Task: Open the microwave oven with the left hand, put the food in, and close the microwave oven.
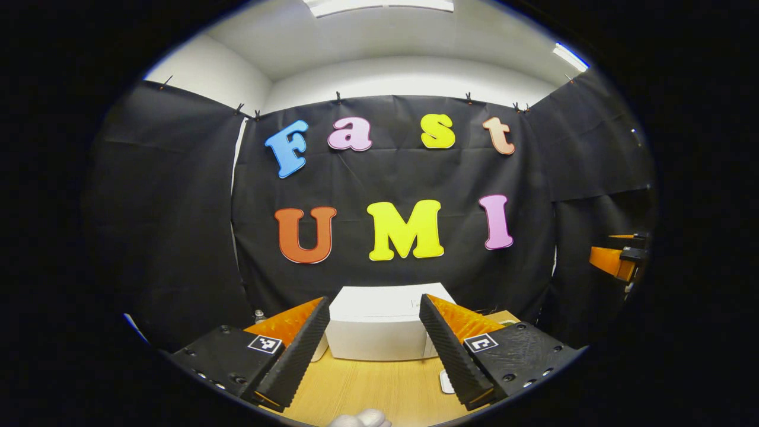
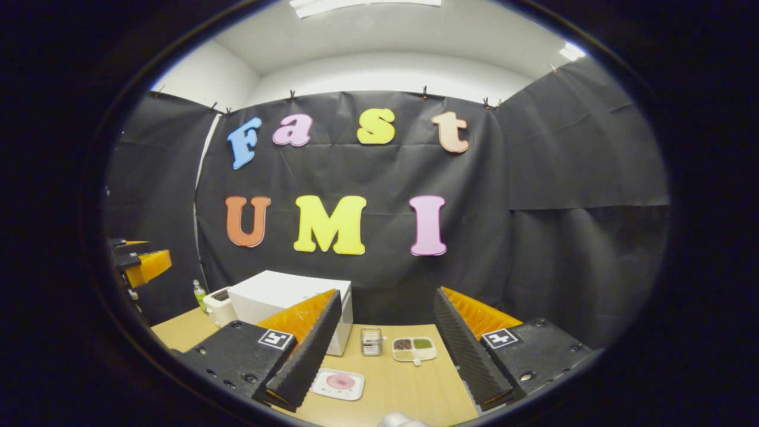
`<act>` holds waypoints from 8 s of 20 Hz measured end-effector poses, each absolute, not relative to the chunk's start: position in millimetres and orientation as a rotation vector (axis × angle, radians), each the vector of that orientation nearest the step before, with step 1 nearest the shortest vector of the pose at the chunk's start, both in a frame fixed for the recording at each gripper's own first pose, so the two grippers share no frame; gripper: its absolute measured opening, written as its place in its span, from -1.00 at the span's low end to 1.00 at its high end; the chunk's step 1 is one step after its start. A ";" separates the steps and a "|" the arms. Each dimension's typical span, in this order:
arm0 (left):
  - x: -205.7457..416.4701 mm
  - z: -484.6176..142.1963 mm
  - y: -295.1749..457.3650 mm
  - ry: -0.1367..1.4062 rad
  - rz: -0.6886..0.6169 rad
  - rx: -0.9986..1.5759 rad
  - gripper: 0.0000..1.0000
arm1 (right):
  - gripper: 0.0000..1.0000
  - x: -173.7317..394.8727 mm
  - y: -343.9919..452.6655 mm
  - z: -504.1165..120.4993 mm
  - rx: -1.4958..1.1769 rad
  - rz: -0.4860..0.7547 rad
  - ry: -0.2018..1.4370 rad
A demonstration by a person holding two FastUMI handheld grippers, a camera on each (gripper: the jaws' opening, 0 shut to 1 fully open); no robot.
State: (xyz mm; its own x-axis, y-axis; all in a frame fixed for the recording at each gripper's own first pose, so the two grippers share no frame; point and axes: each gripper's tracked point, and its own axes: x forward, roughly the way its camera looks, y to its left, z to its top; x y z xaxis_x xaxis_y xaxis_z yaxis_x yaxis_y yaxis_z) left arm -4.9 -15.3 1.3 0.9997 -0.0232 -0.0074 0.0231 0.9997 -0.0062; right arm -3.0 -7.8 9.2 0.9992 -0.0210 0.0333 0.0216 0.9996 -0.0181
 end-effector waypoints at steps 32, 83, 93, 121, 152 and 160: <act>257.1 -304.2 -174.5 0.206 -0.210 -0.025 0.77 | 0.93 -18.9 -12.0 18.2 -0.138 -0.330 0.094; -0.5 -299.7 145.2 0.307 0.052 0.127 0.92 | 1.00 97.1 89.8 -145.2 -0.049 0.108 0.336; -17.3 -283.6 216.0 0.295 0.202 0.129 0.87 | 0.72 126.6 72.9 -292.3 -0.013 0.144 0.649; 27.6 -172.2 98.3 0.135 -0.051 0.035 0.92 | -0.67 142.9 64.0 -464.9 0.090 0.046 1.300; 25.7 -142.2 83.3 0.151 -0.045 0.065 0.92 | -0.94 151.5 198.0 -349.9 0.803 0.148 0.641; 23.7 -151.6 81.7 0.167 -0.078 0.140 0.92 | -1.00 196.6 275.7 -331.2 1.051 0.095 0.415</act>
